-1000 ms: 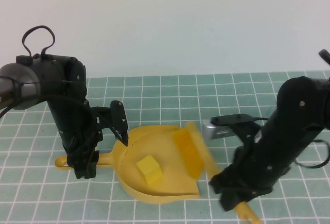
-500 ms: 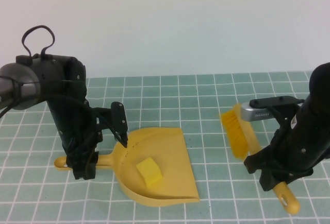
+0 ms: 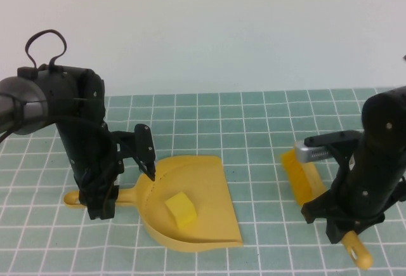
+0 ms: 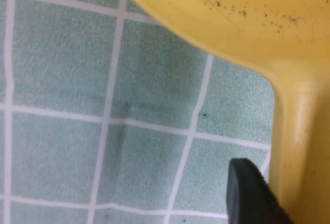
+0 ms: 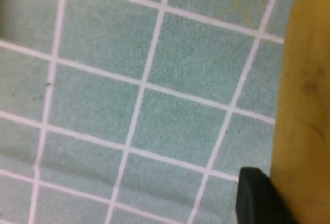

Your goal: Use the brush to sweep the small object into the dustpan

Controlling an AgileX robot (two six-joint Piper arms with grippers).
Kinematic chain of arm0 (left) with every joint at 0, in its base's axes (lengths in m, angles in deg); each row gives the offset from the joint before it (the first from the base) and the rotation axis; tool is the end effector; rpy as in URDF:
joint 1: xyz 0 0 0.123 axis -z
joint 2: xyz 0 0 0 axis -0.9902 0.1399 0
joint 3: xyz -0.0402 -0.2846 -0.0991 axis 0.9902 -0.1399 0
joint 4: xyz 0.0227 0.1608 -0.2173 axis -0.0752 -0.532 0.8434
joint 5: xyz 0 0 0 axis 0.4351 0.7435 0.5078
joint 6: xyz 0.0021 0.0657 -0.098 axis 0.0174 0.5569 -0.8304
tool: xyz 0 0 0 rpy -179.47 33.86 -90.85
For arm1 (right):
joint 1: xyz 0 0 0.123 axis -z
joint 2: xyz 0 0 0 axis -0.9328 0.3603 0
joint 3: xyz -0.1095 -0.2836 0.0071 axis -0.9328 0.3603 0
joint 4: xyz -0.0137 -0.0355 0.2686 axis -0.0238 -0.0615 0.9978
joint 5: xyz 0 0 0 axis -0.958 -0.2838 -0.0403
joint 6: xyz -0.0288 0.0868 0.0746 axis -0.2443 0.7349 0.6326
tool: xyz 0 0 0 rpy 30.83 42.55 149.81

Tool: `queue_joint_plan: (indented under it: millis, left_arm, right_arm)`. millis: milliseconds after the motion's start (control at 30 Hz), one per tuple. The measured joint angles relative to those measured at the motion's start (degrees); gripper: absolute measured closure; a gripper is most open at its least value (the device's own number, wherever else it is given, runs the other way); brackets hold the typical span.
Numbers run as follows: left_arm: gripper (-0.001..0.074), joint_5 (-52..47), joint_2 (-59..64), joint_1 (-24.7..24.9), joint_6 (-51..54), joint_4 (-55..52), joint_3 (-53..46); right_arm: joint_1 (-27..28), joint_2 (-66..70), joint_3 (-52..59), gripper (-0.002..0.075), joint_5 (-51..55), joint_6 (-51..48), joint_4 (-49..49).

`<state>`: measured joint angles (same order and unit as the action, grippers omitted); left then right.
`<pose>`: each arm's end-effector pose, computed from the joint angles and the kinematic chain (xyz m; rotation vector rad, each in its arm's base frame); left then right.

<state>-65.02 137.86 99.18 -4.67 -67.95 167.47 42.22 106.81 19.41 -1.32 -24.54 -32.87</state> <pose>0.3774 -0.1226 0.1628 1.9170 2.4512 -0.0587 0.3045 0.1616 0.1667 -0.4351 3.0414 0.1417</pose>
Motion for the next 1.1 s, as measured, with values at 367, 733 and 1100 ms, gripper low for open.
queue_joint_plan:
  millis: [367, 733, 1100]
  left_arm:
    - [0.0522, -1.33, -2.59, 0.0, -0.8, 1.68, 0.0]
    - [0.0522, -1.22, -2.59, 0.14, -2.55, 3.13, 0.0]
    - [0.0441, 0.22, -0.89, 1.83, -8.87, 2.95, 0.0]
  right_arm:
    - [0.02, 5.5, -0.8, 0.0556, -2.95, -0.24, -0.12]
    - [0.31, 6.68, -0.8, 0.0557, -3.05, -0.45, 0.64]
    - [0.37, 6.68, -0.8, 0.0559, -2.49, -2.95, 2.75]
